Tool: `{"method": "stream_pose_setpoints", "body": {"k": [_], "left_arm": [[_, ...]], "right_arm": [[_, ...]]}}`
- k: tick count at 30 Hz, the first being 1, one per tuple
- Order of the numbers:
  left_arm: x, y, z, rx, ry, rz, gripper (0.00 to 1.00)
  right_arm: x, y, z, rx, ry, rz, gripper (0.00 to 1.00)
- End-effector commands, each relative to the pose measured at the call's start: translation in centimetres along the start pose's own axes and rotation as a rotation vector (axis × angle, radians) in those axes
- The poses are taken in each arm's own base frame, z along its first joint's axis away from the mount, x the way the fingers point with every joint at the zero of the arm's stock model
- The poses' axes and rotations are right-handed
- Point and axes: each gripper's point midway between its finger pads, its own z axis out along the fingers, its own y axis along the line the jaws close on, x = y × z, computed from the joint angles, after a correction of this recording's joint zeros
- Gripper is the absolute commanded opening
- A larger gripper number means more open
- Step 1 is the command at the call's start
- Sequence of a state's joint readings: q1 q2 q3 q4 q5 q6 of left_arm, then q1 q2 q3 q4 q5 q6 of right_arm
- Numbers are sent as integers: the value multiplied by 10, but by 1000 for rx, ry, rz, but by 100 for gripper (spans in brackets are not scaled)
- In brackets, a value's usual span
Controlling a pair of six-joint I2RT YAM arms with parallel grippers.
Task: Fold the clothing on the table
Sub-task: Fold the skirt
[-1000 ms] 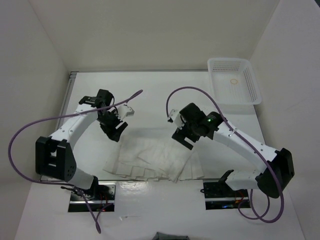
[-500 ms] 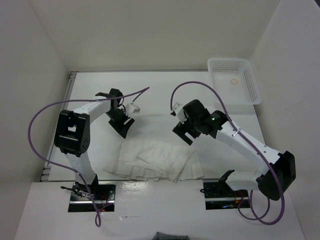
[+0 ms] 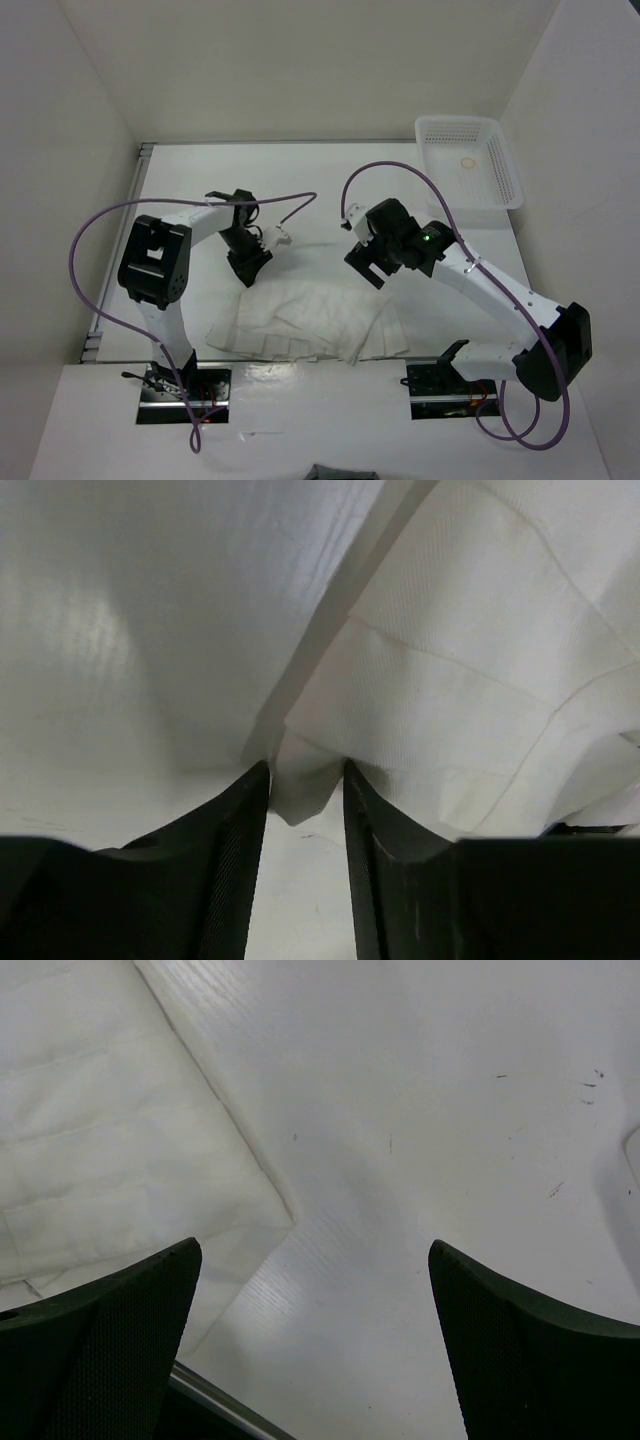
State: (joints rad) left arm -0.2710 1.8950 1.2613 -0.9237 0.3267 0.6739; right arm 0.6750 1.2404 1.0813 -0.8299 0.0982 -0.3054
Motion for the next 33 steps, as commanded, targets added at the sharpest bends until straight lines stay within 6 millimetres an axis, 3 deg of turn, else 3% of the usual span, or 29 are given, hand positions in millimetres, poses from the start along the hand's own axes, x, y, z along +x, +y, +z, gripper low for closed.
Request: {"method": "stream_pose_setpoints", "body": {"k": [1, 4, 8, 12, 13, 18, 20, 23, 27, 33], "left_arm": [[21, -20, 10, 101, 63, 22, 40], [21, -10, 13, 51, 66, 5, 0], [3, 10, 15, -25, 14, -30, 0], [-30, 46, -5, -82, -109, -136, 0], [-49, 59, -15, -121, -158, -137, 0], [-73, 86, -20, -167, -206, -246, 0], [-74, 92, -19, -185, -199, -280, 0], [-78, 95, -19, -190, -210, -296, 0], [-72, 104, -18, -204, -211, -323, 0], [-55, 105, -19, -199, -201, -362, 0]], "right_arm": [[-23, -10, -6, 37, -81, 30, 98], [-26, -11, -8, 39, -90, 31, 98], [-28, -13, -8, 51, -96, 32, 98], [-29, -20, -3, 87, -89, 35, 100], [-28, -19, 0, 83, -76, 33, 100], [-15, -17, 27, 78, 26, 20, 100], [-6, -16, 43, 80, 90, 11, 100], [-9, -16, 55, 67, 102, 7, 100], [-16, -16, 70, 52, 121, -5, 98], [-10, -5, 88, -7, 165, -29, 96]]}}
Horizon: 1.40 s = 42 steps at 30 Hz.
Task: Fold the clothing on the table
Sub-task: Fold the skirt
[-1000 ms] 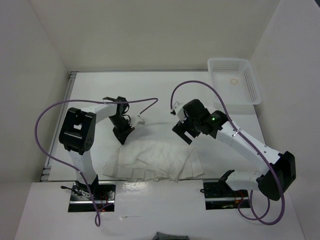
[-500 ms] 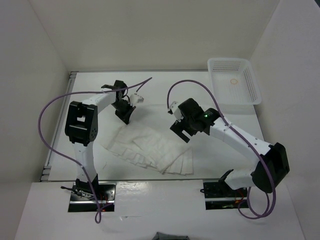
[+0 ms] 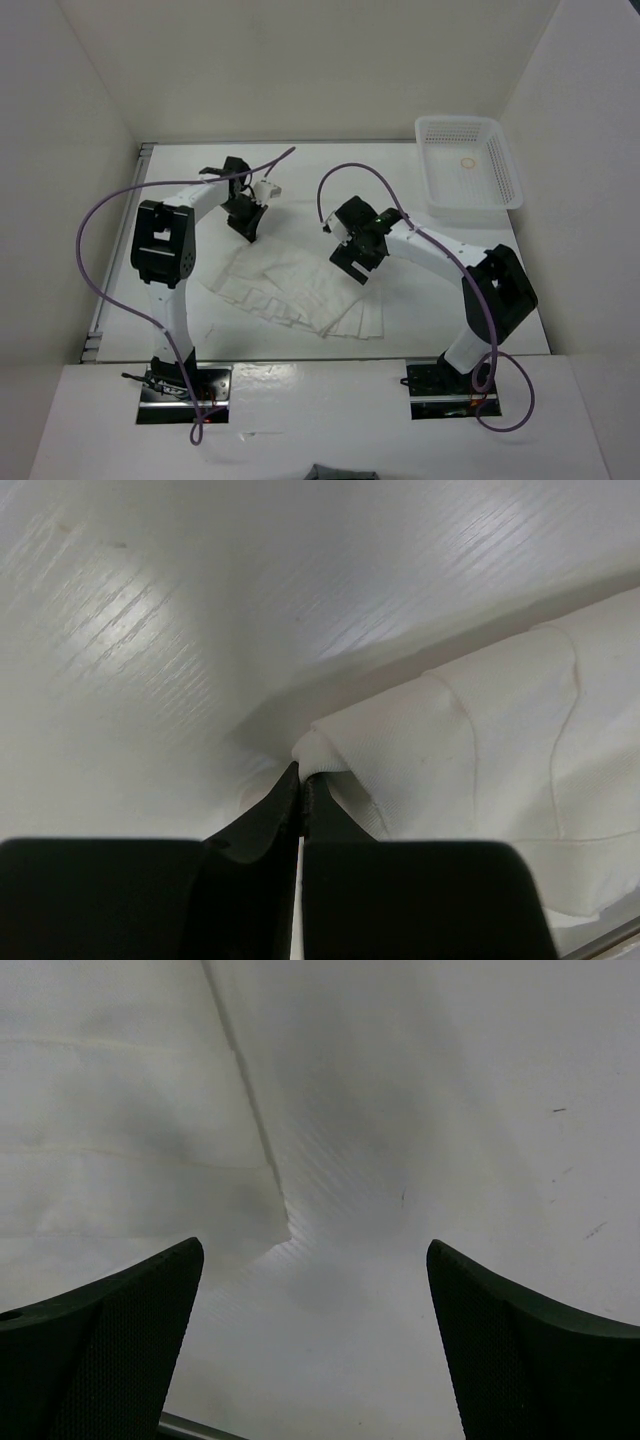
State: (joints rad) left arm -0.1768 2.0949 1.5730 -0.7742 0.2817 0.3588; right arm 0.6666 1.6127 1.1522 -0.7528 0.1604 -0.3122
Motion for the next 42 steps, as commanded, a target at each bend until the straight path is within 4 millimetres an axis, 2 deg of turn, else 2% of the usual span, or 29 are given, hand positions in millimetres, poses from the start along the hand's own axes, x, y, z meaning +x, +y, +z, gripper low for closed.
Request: {"method": "stream_pose_setpoints", "body": {"k": [1, 4, 7, 9, 16, 19, 22, 33, 35, 41, 42], "left_arm": [[10, 10, -1, -9, 3, -56, 0], [16, 13, -6, -20, 6, -59, 0], [20, 18, -14, -31, -6, -76, 0], [23, 15, -13, -17, -3, -79, 0], [33, 16, -18, -20, 0, -100, 0], [30, 15, -25, -29, -17, -94, 0], [33, 15, -23, -25, -9, -87, 0], [35, 11, -21, -4, -8, -81, 0], [37, 8, -19, 10, -5, -84, 0], [38, 9, -19, 10, -6, -66, 0], [37, 7, -19, 18, -10, -66, 0]], "right_arm": [[-23, -2, -2, -22, -72, -2, 96], [-15, 13, -5, -106, -60, -53, 95], [-11, 18, -6, -135, -58, -75, 94], [-10, 23, -7, -164, -58, -76, 94], [-6, 33, 6, -203, -19, -97, 90], [-5, 42, 11, -232, -5, -108, 88], [-4, 46, 19, -240, 9, -118, 87], [-9, 43, 44, -210, 27, -120, 84], [-6, 45, 48, -215, 42, -121, 81], [-18, 43, 52, -207, 19, -101, 72], [-26, 39, 49, -189, -6, -99, 72]]}}
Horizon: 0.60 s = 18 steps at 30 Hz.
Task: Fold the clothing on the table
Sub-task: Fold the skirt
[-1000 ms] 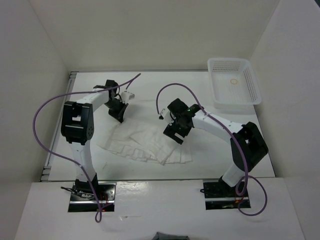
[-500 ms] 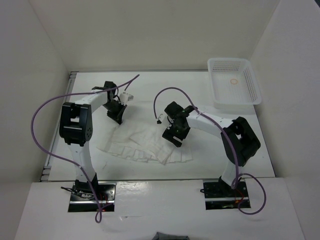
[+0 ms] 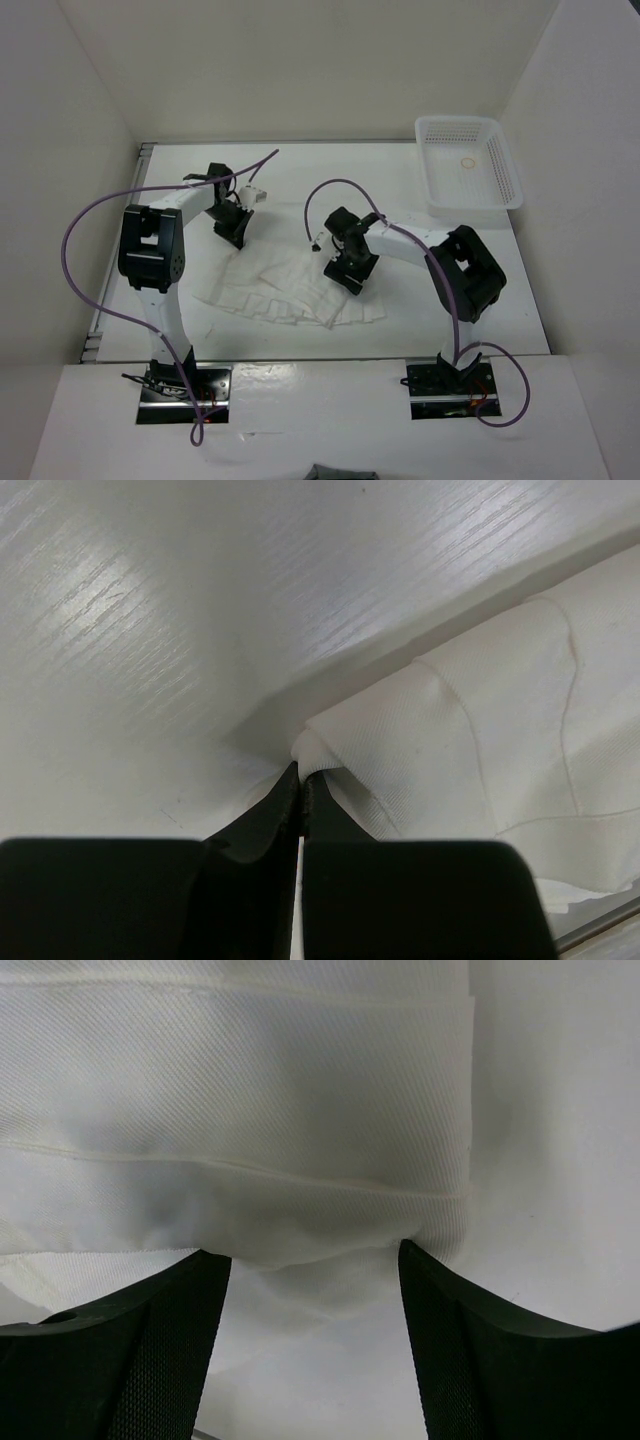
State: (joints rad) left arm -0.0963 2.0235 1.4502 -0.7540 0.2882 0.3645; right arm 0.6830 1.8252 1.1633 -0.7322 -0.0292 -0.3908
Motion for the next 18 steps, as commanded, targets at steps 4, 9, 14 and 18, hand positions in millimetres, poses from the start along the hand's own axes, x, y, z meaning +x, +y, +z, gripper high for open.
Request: {"method": "stream_pose_setpoints", "body": {"k": [4, 9, 14, 18], "left_arm": [[6, -11, -5, 51, -12, 18, 0], [6, -8, -8, 28, -10, 21, 0], [7, 1, -6, -1, -10, -3, 0], [9, 4, -4, 0, -4, -14, 0]], "right_arm": [[-44, -15, -16, 63, -133, 6, 67], [-49, -26, -12, 115, -134, 10, 61], [-41, -41, 2, 143, -90, 50, 61], [-31, -71, 5, 173, -85, 126, 52]]}}
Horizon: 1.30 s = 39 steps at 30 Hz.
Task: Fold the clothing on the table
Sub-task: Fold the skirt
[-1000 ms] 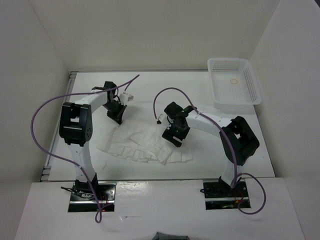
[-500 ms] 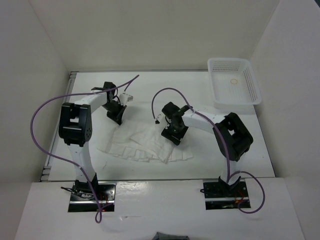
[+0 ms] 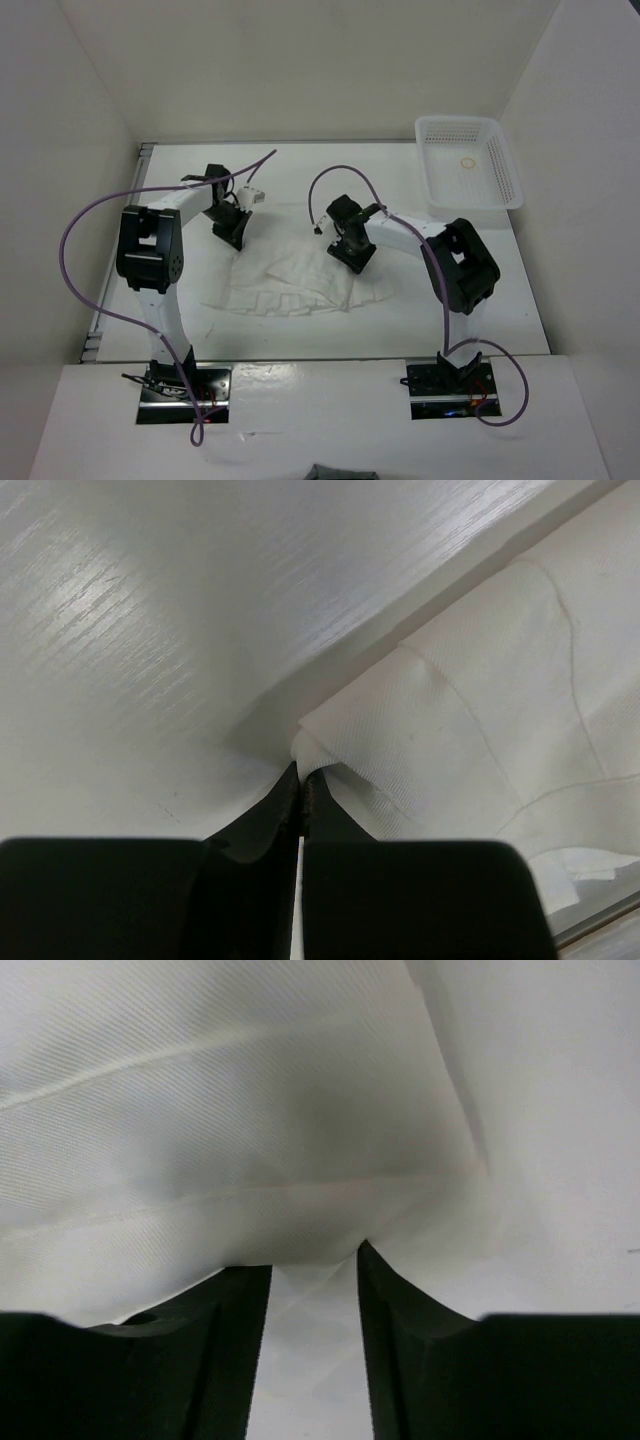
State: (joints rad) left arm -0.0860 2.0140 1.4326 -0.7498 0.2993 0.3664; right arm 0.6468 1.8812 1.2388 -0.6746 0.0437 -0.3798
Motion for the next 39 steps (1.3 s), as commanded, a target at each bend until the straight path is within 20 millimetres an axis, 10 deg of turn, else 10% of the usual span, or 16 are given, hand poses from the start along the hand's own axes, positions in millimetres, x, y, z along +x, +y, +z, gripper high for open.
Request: {"method": "stream_pose_setpoints", "body": {"k": [1, 5, 32, 39], "left_arm": [[3, 5, -3, -12, -8, -2, 0], [8, 11, -1, -13, -3, -23, 0], [-70, 55, -12, -65, -179, -196, 0], [-89, 63, -22, -71, -231, -230, 3]], "right_arm": [[-11, -40, 5, 79, -46, 91, 42], [-1, -62, 9, 110, -29, 143, 18], [-54, -124, 18, 183, -112, 229, 18], [-69, -165, 7, 271, -171, 314, 23]]}}
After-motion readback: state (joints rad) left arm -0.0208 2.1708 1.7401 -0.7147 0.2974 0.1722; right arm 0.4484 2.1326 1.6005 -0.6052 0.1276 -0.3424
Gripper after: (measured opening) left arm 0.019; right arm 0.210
